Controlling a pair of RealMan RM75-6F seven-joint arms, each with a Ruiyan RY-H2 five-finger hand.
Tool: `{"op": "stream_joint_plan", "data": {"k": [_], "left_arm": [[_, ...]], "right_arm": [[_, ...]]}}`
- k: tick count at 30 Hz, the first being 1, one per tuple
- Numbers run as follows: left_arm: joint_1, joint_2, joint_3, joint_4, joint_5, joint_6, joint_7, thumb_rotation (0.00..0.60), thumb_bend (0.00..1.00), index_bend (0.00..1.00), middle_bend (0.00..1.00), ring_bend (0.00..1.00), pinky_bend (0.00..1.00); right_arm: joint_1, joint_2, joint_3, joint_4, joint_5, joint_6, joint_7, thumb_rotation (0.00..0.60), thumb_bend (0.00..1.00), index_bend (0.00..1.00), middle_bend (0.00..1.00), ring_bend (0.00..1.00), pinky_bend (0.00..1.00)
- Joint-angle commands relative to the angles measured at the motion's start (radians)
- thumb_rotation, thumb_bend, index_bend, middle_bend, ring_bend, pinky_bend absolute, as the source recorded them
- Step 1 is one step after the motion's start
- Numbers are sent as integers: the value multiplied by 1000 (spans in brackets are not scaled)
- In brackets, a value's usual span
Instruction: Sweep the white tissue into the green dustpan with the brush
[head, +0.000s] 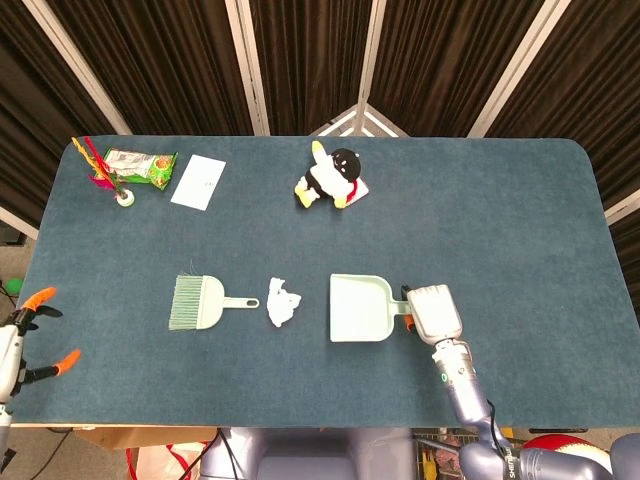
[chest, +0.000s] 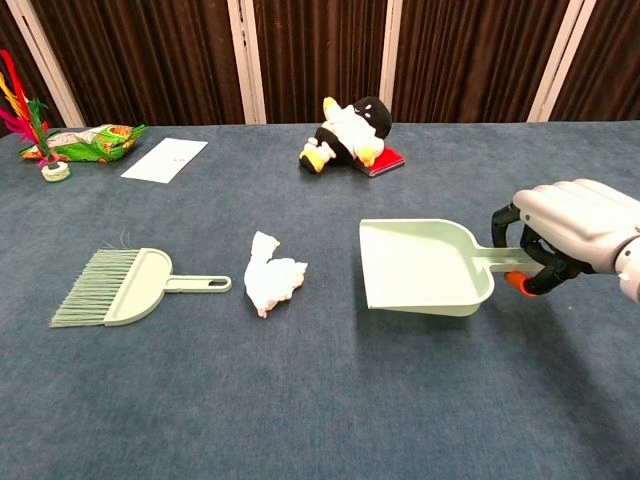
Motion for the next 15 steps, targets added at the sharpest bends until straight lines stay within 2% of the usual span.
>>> {"op": "stream_joint_plan", "data": {"k": [1, 3, 5, 10, 13, 15], "left_arm": [[-44, -20, -108, -41, -146, 11, 53, 600, 548, 529, 792, 574, 577], [-67, -65, -134, 6, -145, 48, 114, 600, 552, 611, 833, 627, 620], [-85, -96, -138, 54, -119, 66, 160, 600, 551, 659, 843, 653, 652], [-120, -157, -112, 180, -21, 94, 263, 600, 551, 716, 867, 662, 664], [-136, -180, -106, 214, -12, 80, 295, 600, 497, 686, 857, 642, 644], [-150, -189, -106, 225, -28, 59, 338, 600, 384, 563, 793, 592, 592]], "right_arm": [[-3, 5, -2, -13, -7, 7, -1, 600, 550, 772, 866, 859, 742], [-6, 9, -4, -23, -12, 12, -4, 600, 550, 772, 866, 859, 742], [-8, 12, -4, -29, -13, 15, -5, 600, 550, 772, 866, 859, 742], [-11, 15, -5, -33, -15, 19, -9, 600, 549, 772, 866, 859, 742], [-15, 27, -3, -35, -16, 20, 0, 600, 550, 772, 866, 859, 742], [-16, 32, -4, -36, -19, 15, 6, 600, 550, 772, 866, 859, 742]]}}
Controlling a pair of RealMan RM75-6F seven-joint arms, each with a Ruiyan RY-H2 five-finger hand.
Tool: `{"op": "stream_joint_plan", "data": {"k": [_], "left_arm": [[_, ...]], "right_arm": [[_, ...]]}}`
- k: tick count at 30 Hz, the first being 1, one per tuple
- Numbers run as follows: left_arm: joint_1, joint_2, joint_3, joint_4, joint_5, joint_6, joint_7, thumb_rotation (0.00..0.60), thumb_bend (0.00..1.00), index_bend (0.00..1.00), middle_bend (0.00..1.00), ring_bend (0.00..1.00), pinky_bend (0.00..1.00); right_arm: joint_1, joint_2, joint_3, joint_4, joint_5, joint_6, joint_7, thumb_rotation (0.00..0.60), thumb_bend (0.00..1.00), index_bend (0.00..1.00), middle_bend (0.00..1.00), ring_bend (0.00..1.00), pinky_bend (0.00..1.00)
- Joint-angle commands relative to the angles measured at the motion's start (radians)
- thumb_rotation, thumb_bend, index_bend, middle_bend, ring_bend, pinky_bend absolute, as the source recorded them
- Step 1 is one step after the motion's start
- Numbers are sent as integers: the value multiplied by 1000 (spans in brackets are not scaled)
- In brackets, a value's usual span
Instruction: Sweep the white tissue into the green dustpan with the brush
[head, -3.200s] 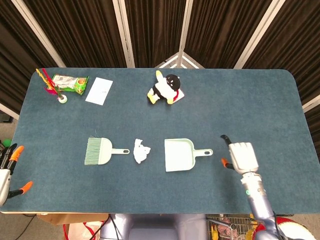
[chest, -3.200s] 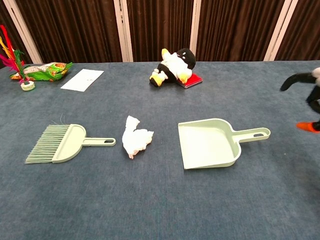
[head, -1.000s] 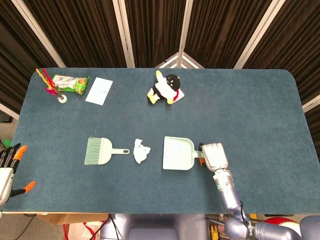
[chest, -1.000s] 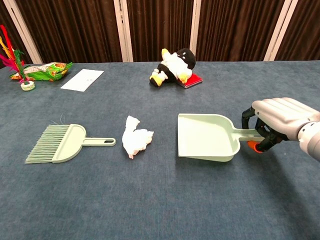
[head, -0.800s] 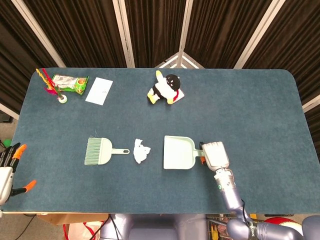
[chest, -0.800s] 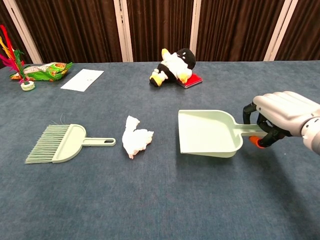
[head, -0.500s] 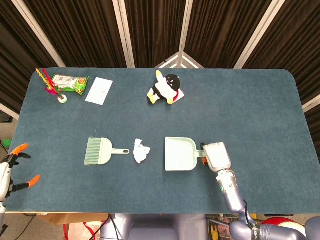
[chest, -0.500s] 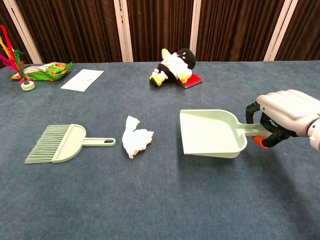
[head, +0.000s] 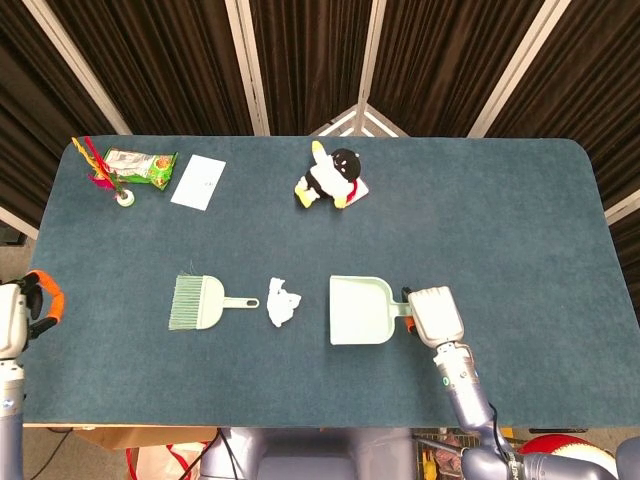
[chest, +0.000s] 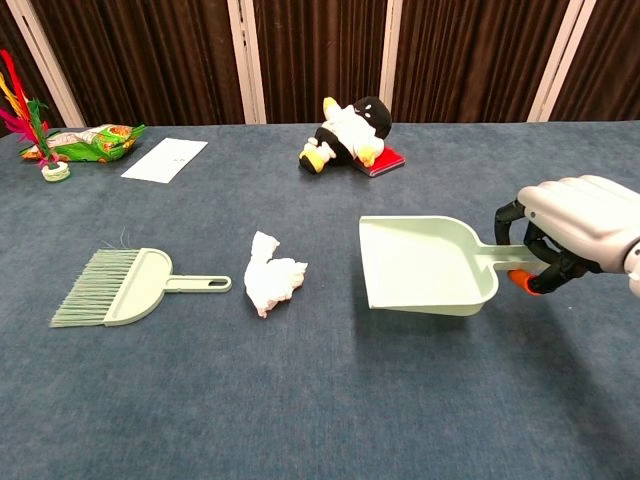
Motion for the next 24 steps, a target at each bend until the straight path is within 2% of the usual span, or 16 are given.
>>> {"op": "stream_joint_plan", "data": {"k": [1, 4, 6, 8, 10, 12, 17, 19, 21, 24], "left_arm": [[-33, -22, 6, 17, -23, -41, 75, 600, 338, 513, 765, 567, 566], [-62, -8, 16, -14, -58, -114, 138, 600, 174, 376, 702, 500, 485], [-86, 7, 12, -59, -97, -165, 177, 600, 125, 330, 697, 482, 464], [-105, 17, 10, -93, -122, -201, 205, 600, 128, 326, 738, 484, 458], [-123, 17, 3, -126, -152, -223, 231, 600, 181, 354, 780, 494, 459], [-143, 7, -7, -154, -190, -234, 272, 600, 211, 354, 760, 486, 453], [-187, -16, -12, -171, -245, -262, 342, 600, 148, 276, 552, 400, 366], [-198, -16, -15, -183, -273, -278, 349, 600, 104, 201, 436, 323, 294], [-209, -14, -13, -188, -290, -290, 360, 600, 51, 77, 310, 231, 219], [-224, -10, -6, -193, -316, -307, 377, 600, 9, 9, 222, 168, 175]], "right_arm": [[-1, 11, 0, -1, -3, -5, 9, 600, 549, 772, 866, 859, 742], [1, 12, -4, 16, -21, 3, -3, 600, 549, 772, 866, 859, 742], [5, -1, -6, 47, -49, 24, -25, 600, 549, 772, 866, 859, 742], [9, -11, -13, 84, -73, 40, -58, 600, 550, 772, 866, 859, 742], [11, -19, -17, 113, -89, 48, -71, 600, 549, 772, 866, 859, 742], [6, -26, -17, 126, -91, 51, -65, 600, 549, 772, 866, 859, 742], [1, -28, -8, 139, -77, 42, -55, 600, 549, 772, 866, 859, 742], [0, -27, -7, 143, -77, 39, -53, 600, 550, 772, 866, 859, 742], [-3, -24, -7, 140, -78, 39, -49, 600, 549, 772, 866, 859, 742], [-4, -21, -6, 138, -81, 38, -47, 600, 550, 772, 866, 859, 742]]}}
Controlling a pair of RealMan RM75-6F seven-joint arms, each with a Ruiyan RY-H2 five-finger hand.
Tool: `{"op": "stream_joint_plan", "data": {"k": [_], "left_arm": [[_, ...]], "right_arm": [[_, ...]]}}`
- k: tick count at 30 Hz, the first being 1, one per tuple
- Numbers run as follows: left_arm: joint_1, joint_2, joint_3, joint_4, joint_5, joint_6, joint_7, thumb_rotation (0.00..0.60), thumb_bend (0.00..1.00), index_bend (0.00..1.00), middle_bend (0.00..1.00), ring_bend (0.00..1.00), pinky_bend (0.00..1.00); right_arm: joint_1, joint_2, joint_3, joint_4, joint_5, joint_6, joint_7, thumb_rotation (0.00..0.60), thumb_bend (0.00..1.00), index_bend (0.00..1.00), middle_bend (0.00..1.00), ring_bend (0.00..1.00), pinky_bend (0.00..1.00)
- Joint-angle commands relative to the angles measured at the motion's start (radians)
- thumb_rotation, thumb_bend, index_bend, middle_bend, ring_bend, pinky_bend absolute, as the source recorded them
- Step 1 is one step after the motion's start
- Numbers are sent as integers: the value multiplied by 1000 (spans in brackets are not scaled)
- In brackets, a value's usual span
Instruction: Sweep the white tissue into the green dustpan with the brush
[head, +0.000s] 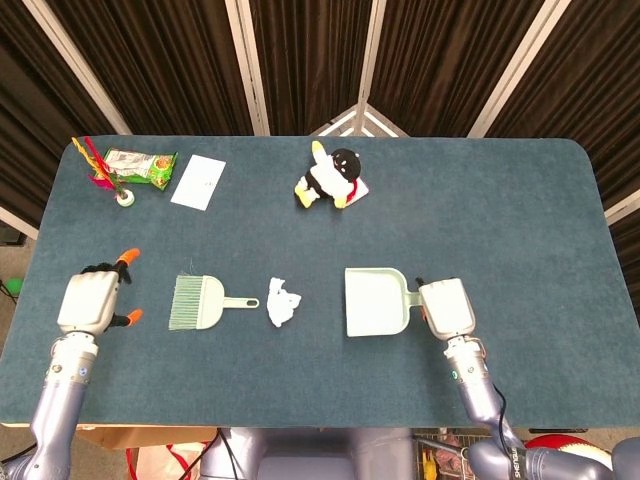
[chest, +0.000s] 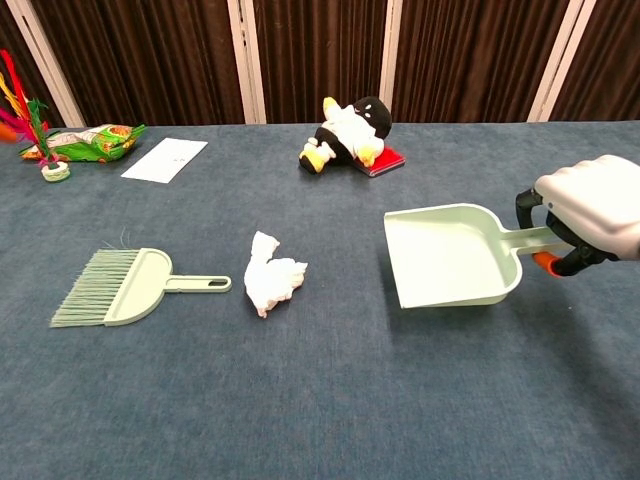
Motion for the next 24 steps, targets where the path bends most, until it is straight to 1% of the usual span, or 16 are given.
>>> {"op": "stream_joint_plan", "data": {"k": [1, 3, 4, 5, 7, 9, 10, 11, 13, 14, 16, 18, 21, 24], "left_arm": [[-19, 1, 6, -8, -31, -16, 24, 600, 3, 4, 211, 161, 171], [-31, -4, 9, -5, -55, -20, 42, 600, 0, 0, 208, 152, 169], [-34, -6, 8, -4, -65, -20, 47, 600, 0, 0, 225, 157, 173], [-40, -13, 5, -2, -80, -18, 53, 600, 0, 0, 263, 170, 187], [-57, -30, -1, 11, -103, -11, 73, 600, 0, 1, 384, 219, 225], [-74, -49, -7, 27, -116, -4, 92, 600, 24, 30, 594, 323, 282], [-85, -64, -12, 38, -123, 3, 104, 600, 39, 48, 672, 365, 301], [-92, -75, -15, 46, -129, 7, 113, 600, 73, 80, 794, 437, 335], [-118, -112, -24, 79, -133, 18, 137, 600, 119, 133, 920, 530, 385], [-127, -125, -26, 91, -135, 20, 145, 600, 140, 183, 961, 575, 416], [-154, -161, -35, 123, -158, 20, 171, 600, 154, 279, 996, 638, 474], [-175, -190, -48, 139, -192, 13, 184, 600, 174, 357, 1000, 697, 541], [-205, -223, -65, 149, -252, -8, 203, 600, 229, 431, 1000, 760, 621], [-249, -263, -78, 168, -329, -23, 250, 600, 277, 473, 1000, 800, 681]], "right_arm": [[0, 1, 1, -2, -2, -1, -1, 600, 550, 772, 866, 859, 742], [1, 1, 1, -1, -6, -2, -6, 600, 549, 772, 866, 859, 742], [2, 1, 1, 0, -8, -2, -10, 600, 549, 772, 866, 859, 742], [2, 0, 1, 2, -9, -3, -14, 600, 549, 772, 866, 859, 742], [2, -2, 2, 1, -8, -3, -21, 600, 549, 772, 866, 859, 742], [2, -4, 4, 1, -3, -6, -25, 600, 550, 772, 866, 859, 742], [1, -6, 6, 1, -1, -6, -27, 600, 549, 772, 866, 859, 742], [1, -7, 6, 1, 0, -7, -28, 600, 550, 772, 866, 859, 742], [2, -9, 7, 5, 0, -9, -31, 600, 549, 772, 866, 859, 742], [2, -9, 8, 5, 1, -10, -31, 600, 549, 772, 866, 859, 742], [2, -9, 10, 7, 1, -12, -32, 600, 550, 772, 866, 859, 742], [3, -9, 12, 11, 2, -14, -32, 600, 550, 772, 866, 859, 742], [3, -8, 14, 16, 4, -17, -29, 600, 550, 772, 866, 859, 742], [4, -5, 16, 24, 6, -22, -26, 600, 550, 772, 866, 859, 742]]}}
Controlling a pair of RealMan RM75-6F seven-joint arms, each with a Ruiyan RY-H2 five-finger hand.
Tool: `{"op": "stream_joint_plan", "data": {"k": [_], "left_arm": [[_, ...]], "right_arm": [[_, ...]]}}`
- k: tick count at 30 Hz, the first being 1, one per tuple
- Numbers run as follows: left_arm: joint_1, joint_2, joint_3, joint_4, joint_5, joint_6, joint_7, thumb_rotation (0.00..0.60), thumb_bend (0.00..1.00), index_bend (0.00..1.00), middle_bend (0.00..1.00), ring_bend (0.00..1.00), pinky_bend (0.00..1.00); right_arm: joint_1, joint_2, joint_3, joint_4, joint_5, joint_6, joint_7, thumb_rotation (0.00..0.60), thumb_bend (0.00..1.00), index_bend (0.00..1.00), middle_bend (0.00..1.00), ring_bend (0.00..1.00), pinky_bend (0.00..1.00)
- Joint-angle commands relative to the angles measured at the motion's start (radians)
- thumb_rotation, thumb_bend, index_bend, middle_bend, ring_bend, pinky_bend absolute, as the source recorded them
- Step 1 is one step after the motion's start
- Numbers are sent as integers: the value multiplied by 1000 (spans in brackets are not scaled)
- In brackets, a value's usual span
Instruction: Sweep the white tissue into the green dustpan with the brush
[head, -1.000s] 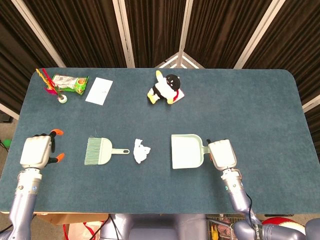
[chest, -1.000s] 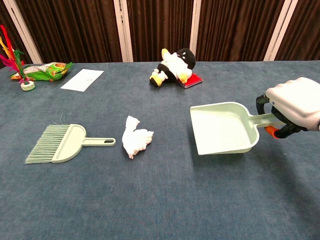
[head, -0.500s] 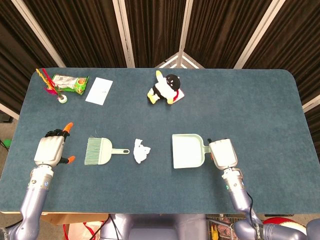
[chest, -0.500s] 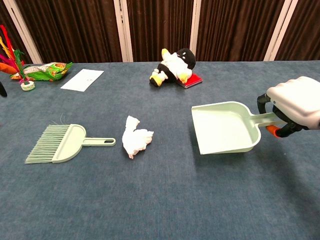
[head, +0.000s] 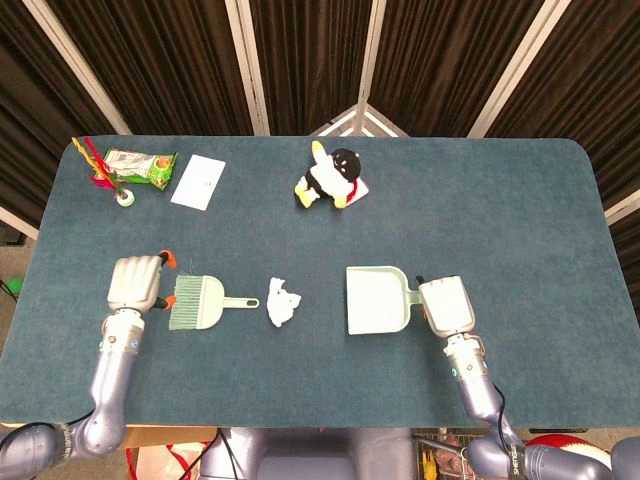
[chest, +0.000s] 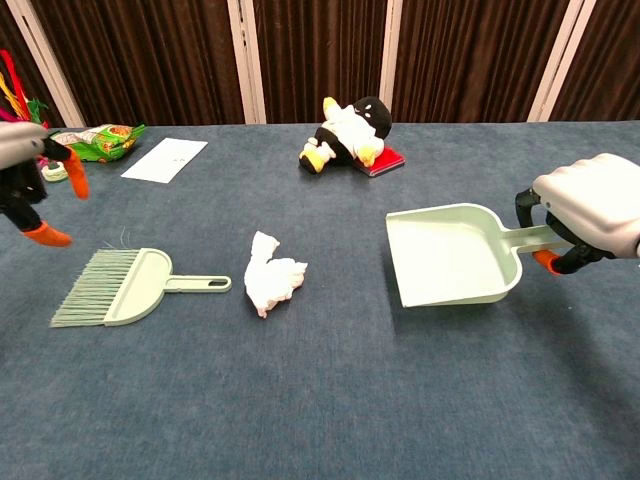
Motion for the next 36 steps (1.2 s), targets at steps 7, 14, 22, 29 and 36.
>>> {"op": "stream_joint_plan", "data": {"k": [7, 14, 22, 29, 36], "left_arm": [[-120, -118, -31, 56, -183, -30, 104, 600, 307, 465, 1000, 809, 713], [-172, -179, -40, 75, -269, -36, 121, 600, 326, 462, 1000, 810, 727], [-214, -233, -27, 99, -305, -22, 137, 600, 327, 462, 1000, 810, 737], [-244, -279, -21, 145, -327, -17, 147, 600, 327, 464, 1000, 810, 746], [-252, -296, -11, 175, -327, -12, 142, 600, 347, 471, 1000, 809, 748]], "right_arm": [[0, 9, 4, 11, 2, -9, 4, 600, 549, 772, 866, 859, 742], [2, 13, 9, 7, 2, -11, 2, 600, 550, 772, 866, 859, 742], [-3, 23, 10, -5, 6, -12, 6, 600, 550, 772, 866, 859, 742], [-9, 34, 6, -6, 5, -12, 18, 600, 549, 772, 866, 859, 742], [-11, 38, 5, -12, 4, -12, 16, 600, 550, 772, 866, 859, 742]]}}
